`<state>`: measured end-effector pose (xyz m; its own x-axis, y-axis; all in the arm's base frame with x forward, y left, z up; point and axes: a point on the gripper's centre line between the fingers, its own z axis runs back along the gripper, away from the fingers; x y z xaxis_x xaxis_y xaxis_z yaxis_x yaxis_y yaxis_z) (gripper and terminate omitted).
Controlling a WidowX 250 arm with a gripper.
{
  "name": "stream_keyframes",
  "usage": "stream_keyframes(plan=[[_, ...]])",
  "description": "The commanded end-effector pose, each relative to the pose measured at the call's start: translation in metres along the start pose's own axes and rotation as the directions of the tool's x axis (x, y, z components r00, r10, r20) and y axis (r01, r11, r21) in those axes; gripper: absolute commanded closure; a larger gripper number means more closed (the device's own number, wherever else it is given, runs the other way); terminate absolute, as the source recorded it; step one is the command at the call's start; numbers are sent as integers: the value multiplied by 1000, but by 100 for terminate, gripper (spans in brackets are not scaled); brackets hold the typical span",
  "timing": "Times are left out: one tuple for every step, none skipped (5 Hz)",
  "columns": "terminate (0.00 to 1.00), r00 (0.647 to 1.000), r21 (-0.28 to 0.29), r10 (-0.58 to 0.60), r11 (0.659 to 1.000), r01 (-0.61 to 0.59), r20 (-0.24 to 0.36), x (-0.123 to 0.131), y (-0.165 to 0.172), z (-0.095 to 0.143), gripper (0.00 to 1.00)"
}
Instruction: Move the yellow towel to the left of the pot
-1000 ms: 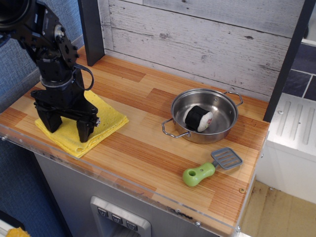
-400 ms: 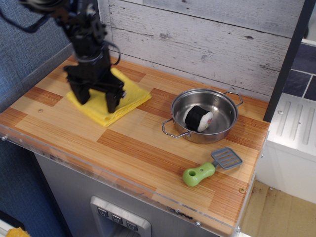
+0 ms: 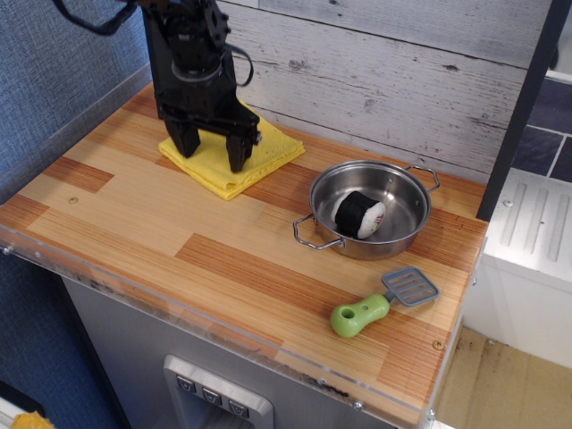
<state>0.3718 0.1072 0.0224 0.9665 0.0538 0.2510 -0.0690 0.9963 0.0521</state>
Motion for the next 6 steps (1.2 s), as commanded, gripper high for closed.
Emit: stream_keyframes(plan=[[0, 998, 22, 10, 1000, -12, 70, 10, 9, 30, 0], [0, 996, 14, 15, 1000, -16, 89, 10, 6, 44, 0], [0, 991, 4, 22, 1000, -23, 130, 11, 3, 68, 0], [0, 985, 0, 26, 1000, -26, 170, 11, -1, 97, 0], [0, 976, -17, -6, 1000, 10, 219, 11, -7, 123, 0], [0, 976, -17, -6, 1000, 10, 219, 11, -7, 123, 0]])
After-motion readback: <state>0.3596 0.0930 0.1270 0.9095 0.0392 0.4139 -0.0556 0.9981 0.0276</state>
